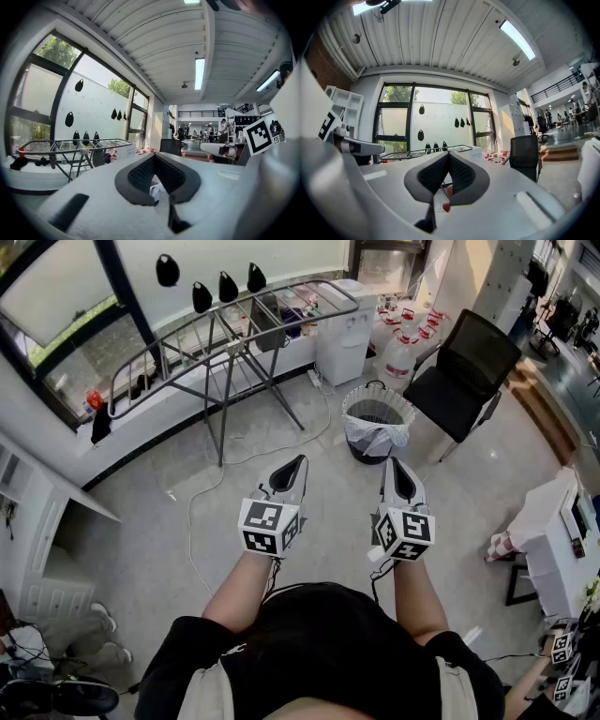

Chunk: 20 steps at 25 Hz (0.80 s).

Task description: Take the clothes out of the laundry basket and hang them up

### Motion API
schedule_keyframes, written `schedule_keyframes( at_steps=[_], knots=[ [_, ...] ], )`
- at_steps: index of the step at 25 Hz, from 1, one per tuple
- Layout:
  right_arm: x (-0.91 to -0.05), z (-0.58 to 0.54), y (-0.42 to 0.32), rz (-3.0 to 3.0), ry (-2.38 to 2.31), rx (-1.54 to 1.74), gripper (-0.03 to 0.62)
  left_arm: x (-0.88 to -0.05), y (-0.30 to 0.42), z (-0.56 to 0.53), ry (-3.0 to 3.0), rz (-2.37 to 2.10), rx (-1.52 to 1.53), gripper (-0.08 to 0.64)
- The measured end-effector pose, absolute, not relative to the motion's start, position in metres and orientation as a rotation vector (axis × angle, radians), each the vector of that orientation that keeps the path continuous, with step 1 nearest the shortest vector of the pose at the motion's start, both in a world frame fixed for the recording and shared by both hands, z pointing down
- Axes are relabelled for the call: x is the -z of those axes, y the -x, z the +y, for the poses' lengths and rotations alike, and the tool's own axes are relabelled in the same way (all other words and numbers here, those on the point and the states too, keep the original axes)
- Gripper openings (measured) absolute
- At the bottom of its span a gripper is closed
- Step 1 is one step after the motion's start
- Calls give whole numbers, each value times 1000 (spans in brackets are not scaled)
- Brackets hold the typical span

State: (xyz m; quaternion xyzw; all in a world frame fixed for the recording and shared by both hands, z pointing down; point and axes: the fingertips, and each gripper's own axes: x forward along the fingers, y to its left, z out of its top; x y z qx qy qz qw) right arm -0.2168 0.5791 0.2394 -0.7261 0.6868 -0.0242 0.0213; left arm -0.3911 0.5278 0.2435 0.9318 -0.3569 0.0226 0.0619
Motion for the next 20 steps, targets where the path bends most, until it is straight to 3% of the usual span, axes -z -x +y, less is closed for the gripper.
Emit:
schedule_keyframes(
  at_steps=[10,20],
  knots=[
    [-244,559,234,2190,2189,87,15,-249,423,518,-2738,-1223,-73,8],
    [-250,543,219,2222,2161,85,15,-254,403,514,-2728,-1260,-95,8]
  ],
)
